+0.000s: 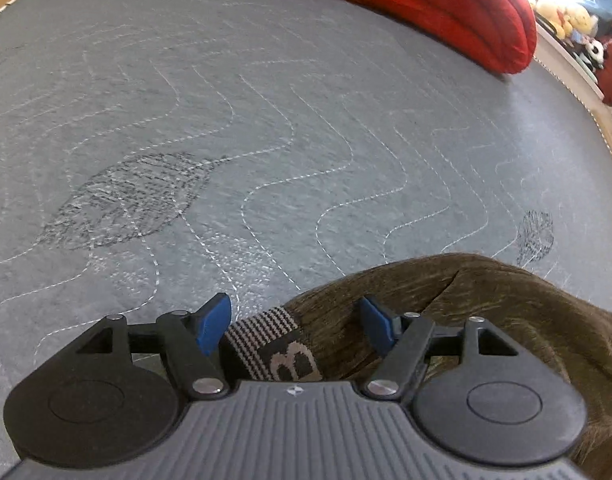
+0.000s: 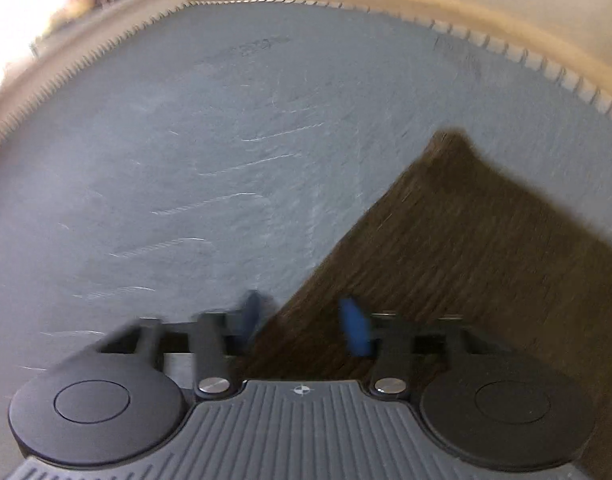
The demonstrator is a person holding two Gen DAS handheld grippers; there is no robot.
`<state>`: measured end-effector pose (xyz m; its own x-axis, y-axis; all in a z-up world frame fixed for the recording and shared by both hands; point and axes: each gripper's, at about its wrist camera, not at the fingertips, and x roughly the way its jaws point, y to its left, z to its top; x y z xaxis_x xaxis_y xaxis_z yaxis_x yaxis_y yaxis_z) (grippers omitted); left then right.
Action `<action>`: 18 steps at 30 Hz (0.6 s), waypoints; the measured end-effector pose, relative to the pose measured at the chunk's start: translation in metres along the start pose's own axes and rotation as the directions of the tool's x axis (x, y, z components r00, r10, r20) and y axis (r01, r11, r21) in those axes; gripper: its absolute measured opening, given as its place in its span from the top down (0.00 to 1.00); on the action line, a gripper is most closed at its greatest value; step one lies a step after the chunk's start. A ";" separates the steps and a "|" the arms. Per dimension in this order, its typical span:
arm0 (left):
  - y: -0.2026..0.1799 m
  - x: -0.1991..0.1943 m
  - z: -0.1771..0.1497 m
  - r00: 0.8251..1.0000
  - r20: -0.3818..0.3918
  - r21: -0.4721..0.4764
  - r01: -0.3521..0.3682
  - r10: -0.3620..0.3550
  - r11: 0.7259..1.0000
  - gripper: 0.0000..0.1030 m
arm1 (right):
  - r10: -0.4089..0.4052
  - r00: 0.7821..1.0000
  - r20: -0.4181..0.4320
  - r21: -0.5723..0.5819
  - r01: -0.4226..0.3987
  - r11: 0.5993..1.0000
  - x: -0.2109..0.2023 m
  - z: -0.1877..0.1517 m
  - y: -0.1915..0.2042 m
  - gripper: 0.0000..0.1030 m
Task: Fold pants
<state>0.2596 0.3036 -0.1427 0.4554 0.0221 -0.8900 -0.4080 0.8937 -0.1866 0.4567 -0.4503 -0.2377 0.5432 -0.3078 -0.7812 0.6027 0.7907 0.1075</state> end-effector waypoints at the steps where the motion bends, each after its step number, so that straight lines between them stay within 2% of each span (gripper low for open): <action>1: 0.000 0.004 0.000 1.000 -0.004 -0.013 0.011 -0.011 1.000 0.31 | -0.003 1.000 0.007 0.006 0.003 1.000 0.003 0.002 -0.001 0.93; 2: 0.001 0.010 0.000 1.000 -0.009 -0.026 0.022 -0.022 0.999 0.51 | -0.001 1.000 0.025 -0.001 0.001 1.000 0.004 0.004 -0.001 0.94; 4: 0.004 0.008 -0.001 1.000 -0.006 -0.021 0.029 -0.029 0.999 0.78 | 0.040 0.994 0.104 0.010 -0.041 0.999 0.000 0.014 -0.001 0.95; 5: 0.002 0.003 0.001 0.999 0.007 0.001 0.048 -0.048 0.999 0.82 | 0.061 0.985 0.163 0.036 -0.067 0.997 -0.006 0.022 -0.005 0.95; 7: -0.008 -0.009 0.002 0.996 0.072 0.058 0.052 -0.056 0.997 0.85 | 0.122 0.964 0.237 0.053 -0.139 0.989 -0.014 0.034 -0.010 0.95; 9: -0.021 -0.014 -0.001 0.992 0.123 0.129 -0.002 -0.014 0.992 0.85 | 0.185 0.949 0.256 0.002 -0.192 0.981 -0.017 0.042 -0.005 0.94; 10: -0.023 -0.012 -0.002 0.992 0.127 0.138 -0.022 0.004 0.990 0.85 | 0.204 0.955 0.213 -0.034 -0.202 0.979 -0.010 0.044 0.000 0.93; 11: -0.022 -0.009 -0.003 0.993 0.121 0.122 -0.025 0.010 0.992 0.83 | 0.198 0.968 0.155 -0.068 -0.189 0.980 -0.004 0.045 0.004 0.86; 12: -0.020 -0.007 -0.002 0.994 0.105 0.092 -0.029 0.019 0.995 0.81 | 0.166 0.978 0.127 -0.102 -0.154 0.983 -0.002 0.044 0.007 0.83; 13: -0.019 -0.007 -0.001 0.995 0.090 0.075 -0.056 0.049 0.996 0.74 | 0.146 0.979 0.145 -0.125 -0.129 0.984 -0.007 0.040 0.006 0.81; 14: -0.021 -0.008 0.000 0.992 0.079 0.076 -0.104 0.098 0.992 0.63 | 0.153 0.974 0.169 -0.126 -0.133 0.983 -0.017 0.036 0.003 0.78; 15: -0.025 -0.013 0.000 0.987 0.098 0.085 -0.137 0.129 0.987 0.64 | 0.173 0.968 0.181 -0.118 -0.153 0.981 -0.027 0.030 -0.001 0.69; 16: -0.031 -0.021 0.000 0.979 0.132 0.102 -0.170 0.156 0.980 0.65 | 0.197 0.963 0.182 -0.117 -0.178 0.977 -0.037 0.025 -0.006 0.64; 17: -0.037 -0.031 0.000 0.972 0.175 0.133 -0.179 0.155 0.975 0.65 | 0.226 0.956 0.185 -0.129 -0.205 0.970 -0.049 0.018 -0.010 0.64; 18: -0.044 -0.040 -0.001 0.970 0.207 0.167 -0.161 0.125 0.973 0.65 | 0.258 0.946 0.197 -0.143 -0.232 0.962 -0.059 0.011 -0.016 0.64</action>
<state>0.2591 0.2633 -0.0995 0.5547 0.2257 -0.8008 -0.3381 0.9406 0.0309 0.4220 -0.4505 -0.1867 0.7843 -0.1918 -0.5900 0.3703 0.9077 0.1972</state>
